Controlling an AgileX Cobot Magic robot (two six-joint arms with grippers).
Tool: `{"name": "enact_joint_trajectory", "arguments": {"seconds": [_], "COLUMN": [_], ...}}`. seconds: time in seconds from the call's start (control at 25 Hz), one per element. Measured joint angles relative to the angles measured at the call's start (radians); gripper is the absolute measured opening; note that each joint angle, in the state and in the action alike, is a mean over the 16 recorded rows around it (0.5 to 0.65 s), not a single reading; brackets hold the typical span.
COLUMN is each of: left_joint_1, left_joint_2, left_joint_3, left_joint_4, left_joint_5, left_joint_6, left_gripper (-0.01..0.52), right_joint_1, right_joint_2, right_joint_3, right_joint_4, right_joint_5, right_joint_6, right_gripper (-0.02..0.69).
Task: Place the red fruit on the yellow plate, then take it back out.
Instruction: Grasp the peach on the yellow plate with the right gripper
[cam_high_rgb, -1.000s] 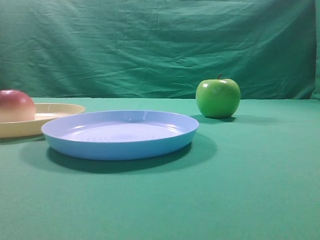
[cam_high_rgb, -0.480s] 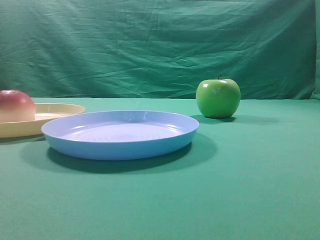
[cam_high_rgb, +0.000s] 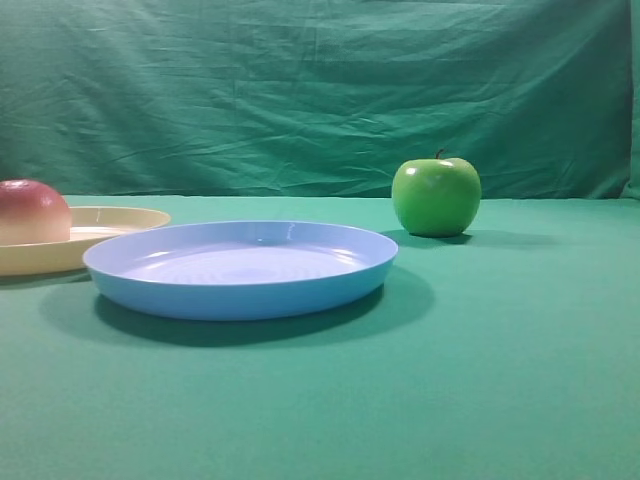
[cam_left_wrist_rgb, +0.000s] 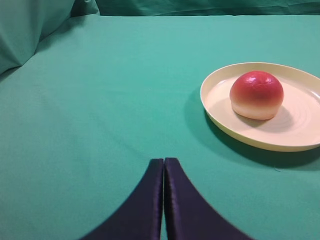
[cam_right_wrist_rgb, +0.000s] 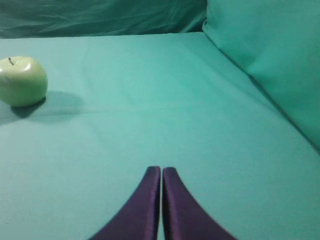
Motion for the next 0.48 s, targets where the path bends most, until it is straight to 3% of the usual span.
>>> {"name": "enact_joint_trajectory", "arguments": {"seconds": [0.48], "left_joint_1": [0.000], "left_joint_2": [0.000], "left_joint_3": [0.000], "left_joint_4": [0.000], "left_joint_5": [0.000], "left_joint_6": [0.000], "left_gripper": [0.000], "right_joint_1": [0.001], "right_joint_2": [0.021], "right_joint_3": [-0.009], "right_joint_4": [0.036], "right_joint_5": [-0.131], "right_joint_6": [-0.006], "right_gripper": [0.000]}}
